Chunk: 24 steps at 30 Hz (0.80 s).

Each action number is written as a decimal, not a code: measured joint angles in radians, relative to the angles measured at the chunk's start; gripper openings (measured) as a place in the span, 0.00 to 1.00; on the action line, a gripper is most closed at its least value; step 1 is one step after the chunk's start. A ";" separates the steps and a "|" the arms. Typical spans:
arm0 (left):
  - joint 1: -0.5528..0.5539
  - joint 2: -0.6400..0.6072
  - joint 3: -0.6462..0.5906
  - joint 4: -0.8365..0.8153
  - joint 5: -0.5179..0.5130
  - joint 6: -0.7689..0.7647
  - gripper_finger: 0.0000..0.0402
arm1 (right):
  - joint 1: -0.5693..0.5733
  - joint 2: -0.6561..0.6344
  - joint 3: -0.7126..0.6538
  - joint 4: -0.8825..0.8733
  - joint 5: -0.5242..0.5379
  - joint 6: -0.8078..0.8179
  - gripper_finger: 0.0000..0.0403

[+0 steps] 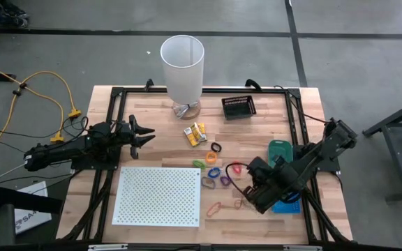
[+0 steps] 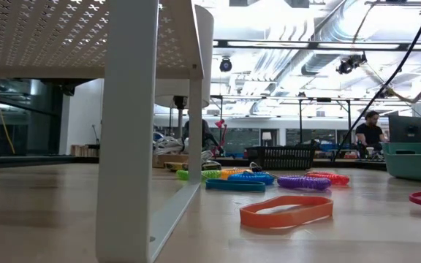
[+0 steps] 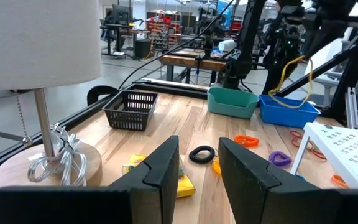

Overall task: Pick & Place Office Desk Supplies
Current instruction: Put the yellow rubber band into the green bin

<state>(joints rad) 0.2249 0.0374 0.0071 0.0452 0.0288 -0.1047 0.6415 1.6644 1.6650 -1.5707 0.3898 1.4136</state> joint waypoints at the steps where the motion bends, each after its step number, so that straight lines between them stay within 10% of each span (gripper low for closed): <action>1: 0.000 0.000 0.000 0.000 0.000 0.000 0.27 | 0.000 -0.006 0.000 0.000 0.004 0.000 0.01; 11: 0.000 0.000 0.000 0.001 0.000 0.000 0.27 | -0.013 -0.025 -0.021 0.001 0.050 -0.053 0.01; 24: 0.000 0.000 0.000 0.001 0.000 0.000 0.27 | -0.067 -0.360 -0.359 0.013 0.051 0.010 0.01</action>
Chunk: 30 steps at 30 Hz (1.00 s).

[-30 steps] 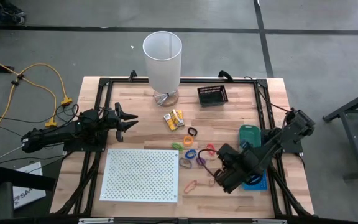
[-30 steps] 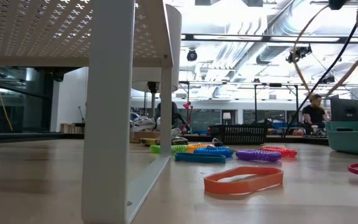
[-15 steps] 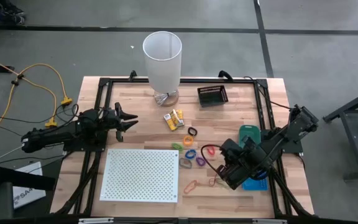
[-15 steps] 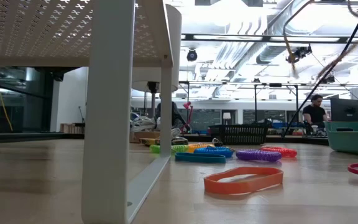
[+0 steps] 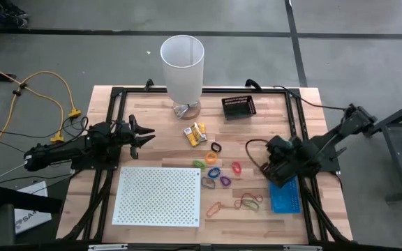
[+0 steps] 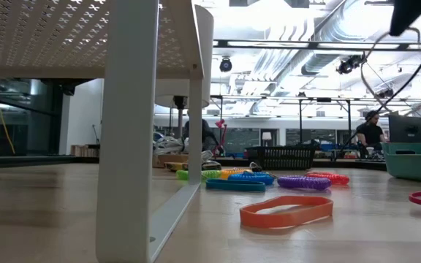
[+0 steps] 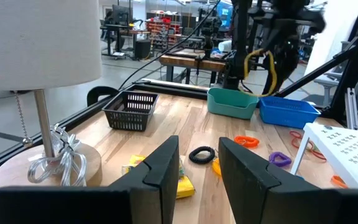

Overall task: Pick & Place Office Desk Supplies
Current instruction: Put the yellow rubber band into the green bin

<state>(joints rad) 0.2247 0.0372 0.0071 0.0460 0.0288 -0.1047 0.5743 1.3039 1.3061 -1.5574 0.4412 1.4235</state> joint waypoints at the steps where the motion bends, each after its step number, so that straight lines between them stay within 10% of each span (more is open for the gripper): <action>1: 0.000 0.000 0.000 0.000 0.000 0.000 0.27 | 0.000 -0.026 -0.026 0.001 -0.002 0.010 0.01; 30: 0.000 0.000 0.000 0.000 0.000 0.000 0.27 | -0.074 -0.238 -0.520 0.132 -0.144 0.128 0.01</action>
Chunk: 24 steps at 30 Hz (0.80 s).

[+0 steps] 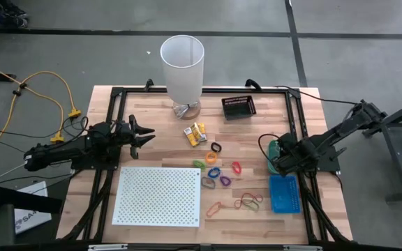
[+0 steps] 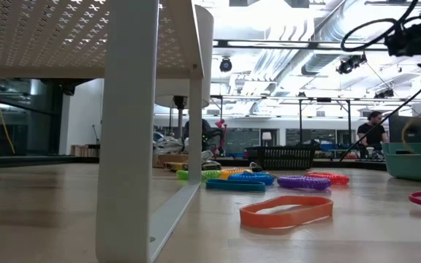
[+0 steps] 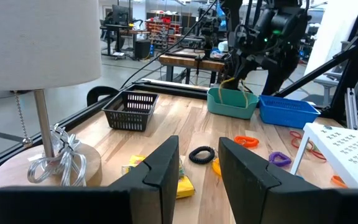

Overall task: Pick & Place Office Desk Supplies
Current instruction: Put the yellow rubber band into the green bin

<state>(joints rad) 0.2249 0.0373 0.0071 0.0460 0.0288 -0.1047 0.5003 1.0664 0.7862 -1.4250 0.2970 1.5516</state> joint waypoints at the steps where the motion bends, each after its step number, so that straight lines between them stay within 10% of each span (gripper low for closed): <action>1: 0.000 0.000 0.000 0.000 0.000 0.000 0.27 | 0.000 0.000 -0.009 0.013 -0.008 0.000 0.01; 24: 0.000 0.000 0.000 0.000 0.000 0.000 0.27 | 0.001 0.000 -0.028 0.044 -0.065 0.015 0.10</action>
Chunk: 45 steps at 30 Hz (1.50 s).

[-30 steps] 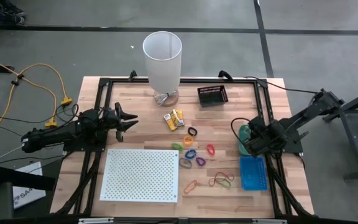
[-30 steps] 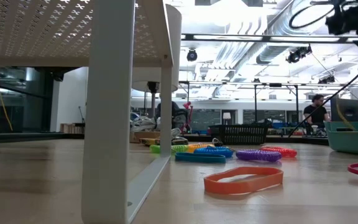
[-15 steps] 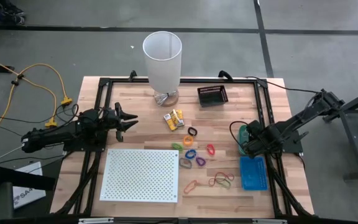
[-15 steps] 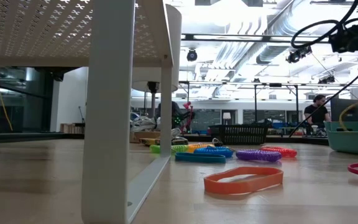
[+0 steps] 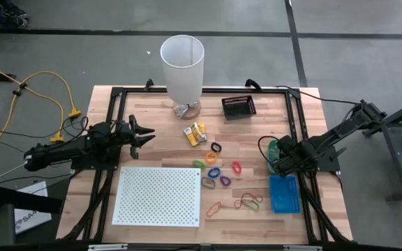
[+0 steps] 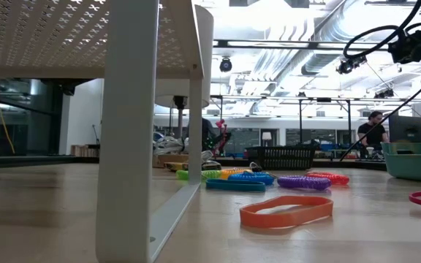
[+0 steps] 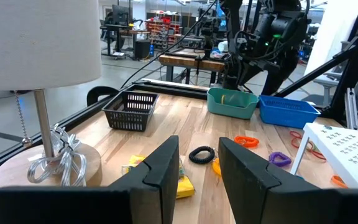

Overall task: Pick & Place Office Desk Supplies
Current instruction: Put the yellow rubber band into the green bin, then put the orange rubber band into the green bin

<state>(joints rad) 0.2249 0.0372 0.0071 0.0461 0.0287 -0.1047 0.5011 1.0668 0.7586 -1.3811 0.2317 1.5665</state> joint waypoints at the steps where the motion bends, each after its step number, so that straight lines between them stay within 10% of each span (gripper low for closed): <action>1: 0.000 0.000 0.000 0.000 0.000 0.000 0.27 | 0.000 0.000 0.000 0.000 0.000 0.000 0.12; 15: 0.000 0.000 0.000 0.000 0.000 0.000 0.27 | 0.000 0.000 0.000 0.030 0.013 -0.010 0.25; 33: 0.000 0.000 0.000 0.000 0.000 0.000 0.27 | 0.000 0.034 0.000 0.753 0.038 -0.605 0.24; 45: 0.000 0.000 0.000 0.000 0.000 0.000 0.27 | 0.001 0.118 0.000 0.850 -0.012 -0.702 0.24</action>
<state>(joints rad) 0.2247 0.0374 0.0071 0.0460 0.0288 -0.1047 0.5018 1.1846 0.7582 -0.5309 0.2193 0.8641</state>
